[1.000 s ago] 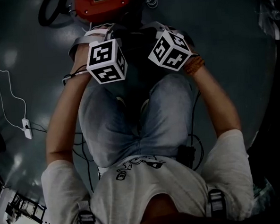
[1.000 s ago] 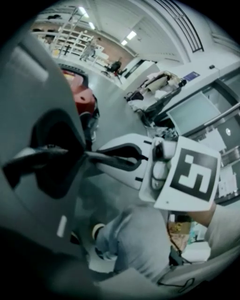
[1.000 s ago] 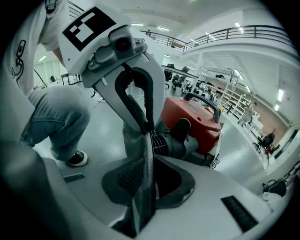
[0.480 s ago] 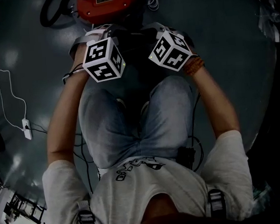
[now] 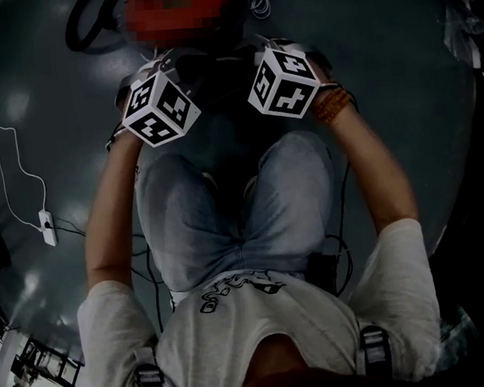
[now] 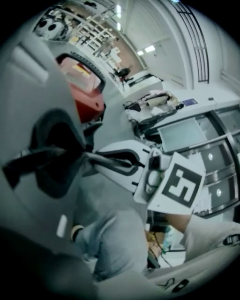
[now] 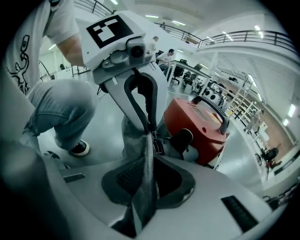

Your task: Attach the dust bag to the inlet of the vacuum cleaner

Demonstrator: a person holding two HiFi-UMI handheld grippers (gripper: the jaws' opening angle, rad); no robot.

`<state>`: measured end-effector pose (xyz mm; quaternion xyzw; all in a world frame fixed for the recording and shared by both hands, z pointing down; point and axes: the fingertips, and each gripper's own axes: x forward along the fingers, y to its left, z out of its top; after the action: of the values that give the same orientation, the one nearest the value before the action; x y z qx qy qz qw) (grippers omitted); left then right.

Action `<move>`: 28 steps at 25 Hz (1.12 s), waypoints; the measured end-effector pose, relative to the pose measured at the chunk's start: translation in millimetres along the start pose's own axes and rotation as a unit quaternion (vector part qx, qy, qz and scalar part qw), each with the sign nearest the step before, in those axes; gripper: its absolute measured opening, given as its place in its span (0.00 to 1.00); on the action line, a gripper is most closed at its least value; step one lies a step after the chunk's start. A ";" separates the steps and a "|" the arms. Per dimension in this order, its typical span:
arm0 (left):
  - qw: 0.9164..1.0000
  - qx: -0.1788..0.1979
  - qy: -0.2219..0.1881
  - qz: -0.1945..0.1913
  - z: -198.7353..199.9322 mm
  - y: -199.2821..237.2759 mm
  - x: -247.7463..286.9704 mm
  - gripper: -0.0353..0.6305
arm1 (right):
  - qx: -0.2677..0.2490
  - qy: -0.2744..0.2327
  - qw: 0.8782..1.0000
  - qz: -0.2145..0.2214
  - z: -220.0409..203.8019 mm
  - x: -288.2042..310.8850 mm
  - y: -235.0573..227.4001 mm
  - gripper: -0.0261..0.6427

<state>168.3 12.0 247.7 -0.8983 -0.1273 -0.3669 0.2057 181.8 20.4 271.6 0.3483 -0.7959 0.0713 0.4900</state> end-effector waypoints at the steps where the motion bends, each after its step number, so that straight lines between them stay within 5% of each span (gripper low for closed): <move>1: 1.000 0.016 0.009 0.000 2.4 0.0 2.3 0.11 | 0.014 -0.010 1.000 -0.001 -2.5 -1.1 -0.9 0.12; 7: 0.993 0.103 0.056 -0.033 21.1 -1.2 18.8 0.11 | 0.124 -0.085 0.989 0.009 -21.7 -4.6 -4.5 0.12; 16: 1.000 -0.020 -0.006 -0.004 -4.2 7.0 -2.4 0.10 | -0.043 0.010 0.999 -0.001 5.1 3.1 -8.6 0.12; 18: 1.000 -0.008 -0.001 0.004 -2.7 8.3 -1.0 0.10 | -0.023 -0.005 1.000 -0.005 3.6 3.4 -9.3 0.12; 23: 0.995 0.089 0.042 0.004 9.1 10.5 12.7 0.11 | 0.100 -0.070 0.992 0.007 -9.6 3.5 -13.8 0.12; 25: 0.994 0.097 0.045 0.007 8.2 11.0 12.1 0.11 | 0.089 -0.059 0.994 0.014 -8.4 3.9 -15.1 0.12; 28: 0.999 0.032 0.014 0.013 -0.6 11.8 2.9 0.10 | 0.002 -0.008 1.000 0.007 1.5 4.5 -15.7 0.12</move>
<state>174.4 1.5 246.9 -0.8876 -0.1246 -0.3725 0.2404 189.3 5.9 271.0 0.3443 -0.8021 0.0729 0.4825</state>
